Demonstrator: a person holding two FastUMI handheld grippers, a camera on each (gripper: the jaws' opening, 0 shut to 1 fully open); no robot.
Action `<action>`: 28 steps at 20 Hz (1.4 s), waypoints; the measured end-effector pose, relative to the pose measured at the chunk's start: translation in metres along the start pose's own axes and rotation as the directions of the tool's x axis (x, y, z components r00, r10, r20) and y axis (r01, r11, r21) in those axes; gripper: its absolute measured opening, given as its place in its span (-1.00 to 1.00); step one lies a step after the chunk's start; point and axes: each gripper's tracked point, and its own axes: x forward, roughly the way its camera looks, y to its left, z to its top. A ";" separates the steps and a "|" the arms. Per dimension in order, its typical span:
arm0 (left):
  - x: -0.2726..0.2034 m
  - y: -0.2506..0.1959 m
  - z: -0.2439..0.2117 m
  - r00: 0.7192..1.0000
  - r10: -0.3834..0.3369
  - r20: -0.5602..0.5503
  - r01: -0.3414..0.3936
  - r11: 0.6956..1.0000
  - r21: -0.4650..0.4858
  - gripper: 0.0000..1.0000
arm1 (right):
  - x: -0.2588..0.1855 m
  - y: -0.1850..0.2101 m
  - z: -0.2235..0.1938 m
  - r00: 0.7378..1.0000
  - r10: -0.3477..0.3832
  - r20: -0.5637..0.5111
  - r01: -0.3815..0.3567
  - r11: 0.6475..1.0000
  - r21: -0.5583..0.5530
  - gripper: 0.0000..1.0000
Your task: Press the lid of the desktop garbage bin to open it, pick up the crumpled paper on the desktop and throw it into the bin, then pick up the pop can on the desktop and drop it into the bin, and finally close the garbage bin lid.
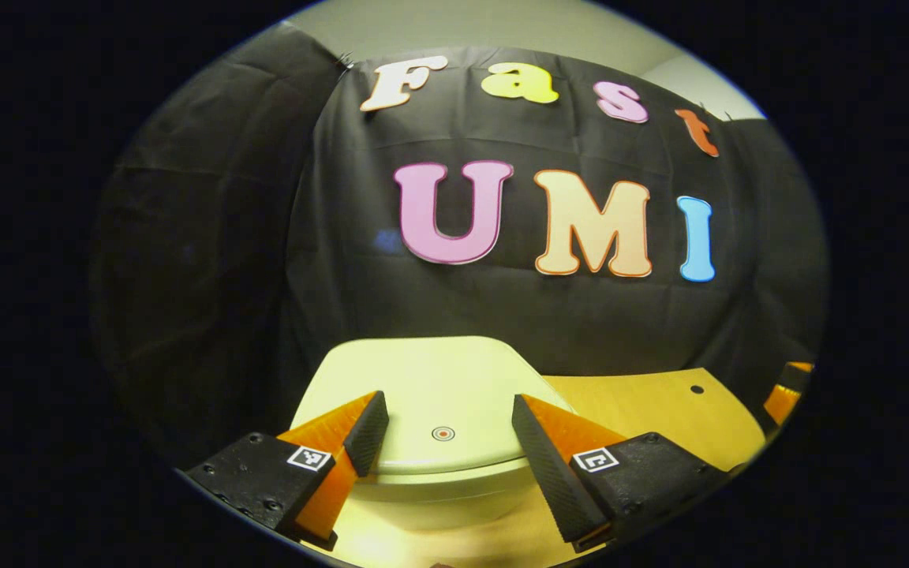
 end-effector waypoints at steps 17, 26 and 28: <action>-0.005 -0.016 0.009 0.999 -0.035 0.037 0.036 0.999 -0.029 0.91 | -0.015 -0.008 0.034 0.997 -0.007 0.080 0.002 0.998 0.056 0.96; -0.057 -0.116 0.096 0.920 -0.162 0.357 0.208 0.973 -0.094 0.83 | -0.065 -0.088 0.094 0.962 -0.165 0.219 0.148 0.985 0.088 0.95; -0.069 -0.142 0.104 0.901 -0.203 0.383 0.251 0.965 -0.081 0.83 | -0.075 -0.101 0.100 0.954 -0.191 0.233 0.171 0.980 0.103 0.97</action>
